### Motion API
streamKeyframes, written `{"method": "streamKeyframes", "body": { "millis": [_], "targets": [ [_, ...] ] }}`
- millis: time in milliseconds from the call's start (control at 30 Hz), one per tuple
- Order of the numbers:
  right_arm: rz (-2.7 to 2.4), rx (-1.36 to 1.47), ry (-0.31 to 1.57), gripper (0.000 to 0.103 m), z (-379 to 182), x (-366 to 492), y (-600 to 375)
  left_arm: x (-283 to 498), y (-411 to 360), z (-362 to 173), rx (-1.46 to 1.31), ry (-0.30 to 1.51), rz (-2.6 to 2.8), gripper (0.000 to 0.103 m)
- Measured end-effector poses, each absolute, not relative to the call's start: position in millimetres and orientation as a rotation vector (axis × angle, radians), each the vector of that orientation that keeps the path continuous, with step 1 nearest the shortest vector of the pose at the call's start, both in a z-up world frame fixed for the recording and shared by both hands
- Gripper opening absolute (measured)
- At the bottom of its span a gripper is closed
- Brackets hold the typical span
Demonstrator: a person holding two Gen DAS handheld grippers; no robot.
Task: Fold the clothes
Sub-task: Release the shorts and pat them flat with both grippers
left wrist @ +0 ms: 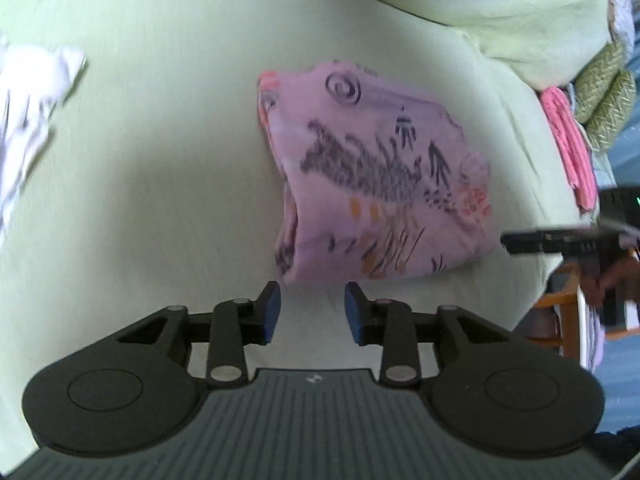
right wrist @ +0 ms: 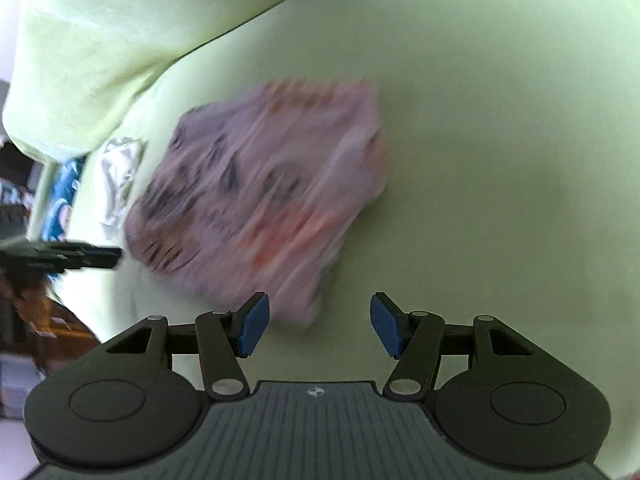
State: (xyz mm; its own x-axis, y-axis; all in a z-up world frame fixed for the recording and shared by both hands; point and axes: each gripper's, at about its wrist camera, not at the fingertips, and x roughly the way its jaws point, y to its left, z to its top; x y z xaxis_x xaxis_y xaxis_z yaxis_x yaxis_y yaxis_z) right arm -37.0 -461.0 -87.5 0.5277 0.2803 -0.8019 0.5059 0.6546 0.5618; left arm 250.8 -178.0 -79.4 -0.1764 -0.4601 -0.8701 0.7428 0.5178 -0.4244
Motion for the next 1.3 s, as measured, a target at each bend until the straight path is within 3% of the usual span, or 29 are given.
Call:
{"method": "streamKeyframes", "body": {
  "millis": [133, 233, 367, 467, 500, 533, 800, 1167, 1233, 1300],
  "targets": [
    [-0.203, 0.99, 0.958, 0.063, -91.5, -54.3, -451.6, 262.4, -166.9, -92.3, 0.071, 1.348, -1.034, 0.032],
    [-0.204, 1.027, 0.857, 0.073, -96.5, -63.8, -449.8, 259.6, -159.2, -102.4, 0.023, 1.301, -1.073, 0.034],
    [-0.179, 1.119, 0.749, 0.072, -107.1, -69.3, -452.7, 258.3, -142.1, -116.1, -0.096, 1.251, -1.071, 0.031],
    [-0.158, 1.101, 0.747, 0.053, -115.7, -60.0, -454.1, 250.0, -128.8, -120.2, -0.125, 1.18, -1.064, 0.019],
    [-0.155, 1.088, 0.751, 0.024, -117.4, -57.4, -454.7, 247.1, -127.9, -121.8, -0.119, 1.154, -1.066, 0.018],
    [-0.152, 1.08, 0.757, 0.012, -119.6, -55.6, -456.1, 244.3, -126.9, -123.1, -0.114, 1.13, -1.067, 0.016],
    [-0.089, 0.99, 0.752, 0.008, -116.6, -73.1, -472.4, 204.8, -136.4, -115.3, 0.031, 1.012, -1.066, 0.012],
    [-0.131, 0.988, 0.804, 0.008, -99.7, -192.2, -498.2, 61.1, -128.5, -128.4, 0.036, 1.008, -1.074, 0.013],
    [-0.164, 0.957, 0.798, 0.012, -104.4, -208.0, -490.8, 48.8, -128.5, -132.1, 0.08, 0.995, -1.023, 0.014],
    [-0.211, 0.886, 0.798, 0.025, -106.0, -218.7, -480.9, 42.0, -126.2, -129.3, 0.113, 0.994, -0.975, 0.017]
  ]
}}
